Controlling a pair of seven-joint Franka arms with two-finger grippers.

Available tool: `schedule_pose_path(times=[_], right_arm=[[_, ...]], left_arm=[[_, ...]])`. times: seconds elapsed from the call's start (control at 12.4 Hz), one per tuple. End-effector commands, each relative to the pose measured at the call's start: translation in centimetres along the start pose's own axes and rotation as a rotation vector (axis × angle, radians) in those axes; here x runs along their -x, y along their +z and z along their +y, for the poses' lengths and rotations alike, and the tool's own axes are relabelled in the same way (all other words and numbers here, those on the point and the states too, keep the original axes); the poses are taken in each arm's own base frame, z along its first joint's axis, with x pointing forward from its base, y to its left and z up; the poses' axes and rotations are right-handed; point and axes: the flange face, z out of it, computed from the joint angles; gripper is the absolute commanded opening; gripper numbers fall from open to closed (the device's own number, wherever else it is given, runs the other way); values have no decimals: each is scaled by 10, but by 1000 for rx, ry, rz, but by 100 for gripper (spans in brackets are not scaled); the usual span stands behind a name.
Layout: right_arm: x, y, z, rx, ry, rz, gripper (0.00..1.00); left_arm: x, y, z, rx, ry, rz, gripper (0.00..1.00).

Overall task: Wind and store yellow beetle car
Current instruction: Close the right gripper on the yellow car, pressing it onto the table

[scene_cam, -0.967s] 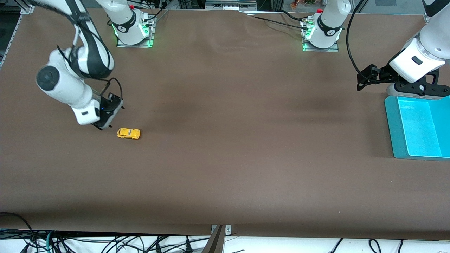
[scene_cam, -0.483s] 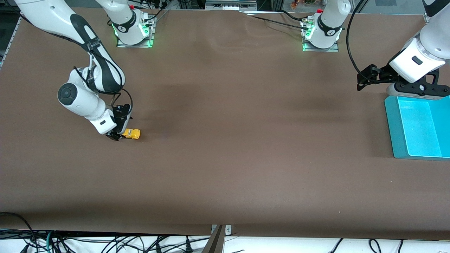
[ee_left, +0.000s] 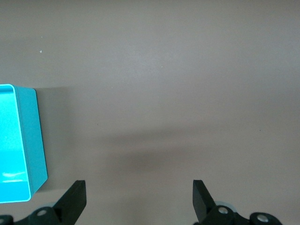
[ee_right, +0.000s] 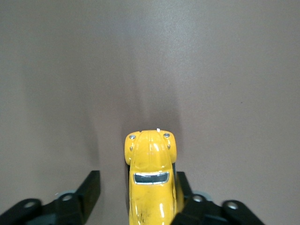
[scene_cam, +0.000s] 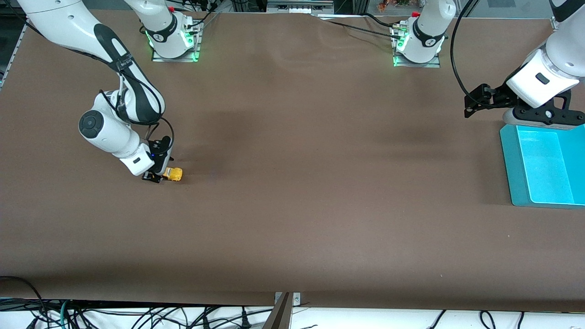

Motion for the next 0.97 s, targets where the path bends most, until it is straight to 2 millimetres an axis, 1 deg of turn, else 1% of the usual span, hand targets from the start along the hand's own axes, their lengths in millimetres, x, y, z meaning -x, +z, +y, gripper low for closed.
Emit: schedule_pose_path(times=[0.0,0.16,0.24,0.32,0.4,0.48,0.56,0.64,0.89], right_arm=[[1,1,4,11,-21,1,45],[1,1,5,13,-36,1,41],[1,-1,6,19,-67,1,22],[0,-2,6,22,-84,0,9],[-1,-6,7,23,-91,-2,8],[-3,-13,8,36,-142,-8,8],[-8,-16,8,40,-204,-6,8],[-8,-18,8,43,-226,-6,8],[-7,-11,6,31,-239,-4,8]], left_arm=[[1,-7,-1,4,18,-1,100],[1,-7,0,4,19,-1,100],[0,-6,-1,4,18,-3,100],[1,-7,0,4,19,-1,100],[0,-6,0,4,19,-3,100],[0,-6,0,4,19,-3,100],[0,-6,0,4,19,-3,100],[0,-6,-1,4,18,-3,100],[0,-6,-1,4,18,-3,100]])
